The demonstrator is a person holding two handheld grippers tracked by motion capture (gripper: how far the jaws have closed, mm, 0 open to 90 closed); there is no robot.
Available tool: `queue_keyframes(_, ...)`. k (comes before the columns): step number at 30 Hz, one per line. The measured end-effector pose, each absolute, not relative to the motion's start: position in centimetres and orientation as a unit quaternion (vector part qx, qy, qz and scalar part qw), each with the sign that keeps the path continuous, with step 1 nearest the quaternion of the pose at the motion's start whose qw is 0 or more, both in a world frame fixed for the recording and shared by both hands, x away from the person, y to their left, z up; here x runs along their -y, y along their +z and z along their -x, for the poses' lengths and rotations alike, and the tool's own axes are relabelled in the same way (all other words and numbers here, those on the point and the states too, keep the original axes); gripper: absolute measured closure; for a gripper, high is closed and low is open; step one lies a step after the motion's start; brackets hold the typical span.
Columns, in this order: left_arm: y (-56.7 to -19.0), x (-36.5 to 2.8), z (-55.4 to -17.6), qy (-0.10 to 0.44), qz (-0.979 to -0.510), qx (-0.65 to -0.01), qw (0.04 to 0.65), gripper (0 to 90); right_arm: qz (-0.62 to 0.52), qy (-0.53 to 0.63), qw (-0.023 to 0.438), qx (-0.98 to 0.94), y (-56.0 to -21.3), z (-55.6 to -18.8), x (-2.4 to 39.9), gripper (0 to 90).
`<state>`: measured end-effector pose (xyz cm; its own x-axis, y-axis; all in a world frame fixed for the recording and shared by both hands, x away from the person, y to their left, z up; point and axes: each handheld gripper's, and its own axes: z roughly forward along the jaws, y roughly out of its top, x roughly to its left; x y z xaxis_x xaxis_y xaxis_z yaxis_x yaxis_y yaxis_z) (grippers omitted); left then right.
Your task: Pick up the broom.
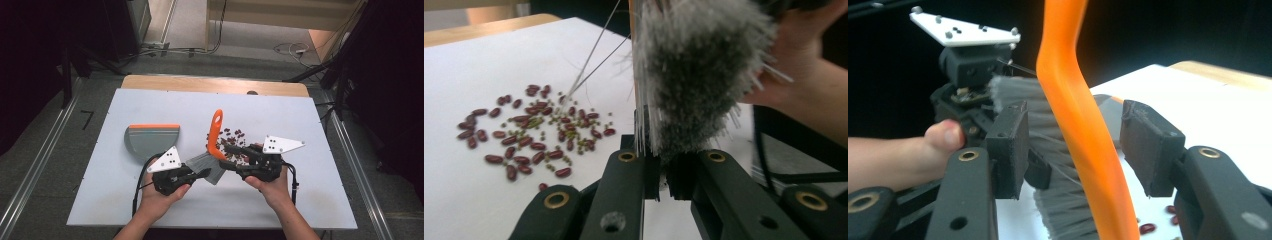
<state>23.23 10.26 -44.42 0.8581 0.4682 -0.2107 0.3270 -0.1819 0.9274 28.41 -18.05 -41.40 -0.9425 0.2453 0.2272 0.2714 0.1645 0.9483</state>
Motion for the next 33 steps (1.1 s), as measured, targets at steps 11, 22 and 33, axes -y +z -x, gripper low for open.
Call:
queue_keyframes(11,-44.4,-9.9,-23.0,0.023,-0.772,-0.217,0.597,86.0,0.14,-0.616,0.089,0.77,-42.5,-28.9,17.4,55.0)
queue_keyframes(22,-44.5,-10.1,-23.2,0.003,-0.773,-0.206,0.6,86.1,0.133,-0.608,0.13,0.772,-42.7,-29.3,17.6,67.6)
queue_keyframes(33,-44.8,-10.8,-23.3,0.038,-0.758,-0.26,0.597,42.9,0.147,-0.587,0.039,0.795,-41.6,-28.2,17.1,68.5)
